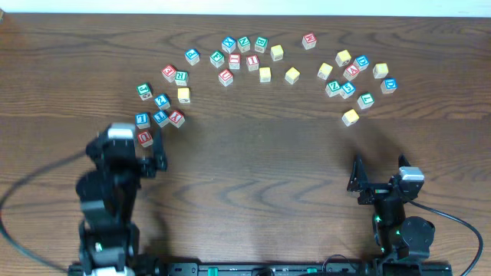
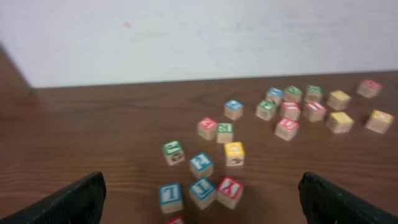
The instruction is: Spell out AI2
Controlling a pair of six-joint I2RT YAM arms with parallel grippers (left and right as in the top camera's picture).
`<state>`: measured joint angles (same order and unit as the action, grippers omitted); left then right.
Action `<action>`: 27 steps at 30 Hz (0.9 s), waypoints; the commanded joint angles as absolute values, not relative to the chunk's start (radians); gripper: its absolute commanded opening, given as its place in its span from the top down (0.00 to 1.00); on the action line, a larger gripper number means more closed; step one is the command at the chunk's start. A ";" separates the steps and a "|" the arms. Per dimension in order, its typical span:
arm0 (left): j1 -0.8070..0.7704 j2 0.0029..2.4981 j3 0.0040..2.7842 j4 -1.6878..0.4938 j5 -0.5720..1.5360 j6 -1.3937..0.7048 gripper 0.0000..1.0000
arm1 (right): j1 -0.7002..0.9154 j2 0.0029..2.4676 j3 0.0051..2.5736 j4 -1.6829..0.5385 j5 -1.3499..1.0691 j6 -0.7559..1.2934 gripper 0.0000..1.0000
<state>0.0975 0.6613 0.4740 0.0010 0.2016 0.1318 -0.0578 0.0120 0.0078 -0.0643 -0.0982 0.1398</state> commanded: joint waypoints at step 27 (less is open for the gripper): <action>0.054 1.598 1.274 0.023 0.820 0.062 0.02 | -0.064 0.030 0.056 0.027 -0.261 0.149 0.01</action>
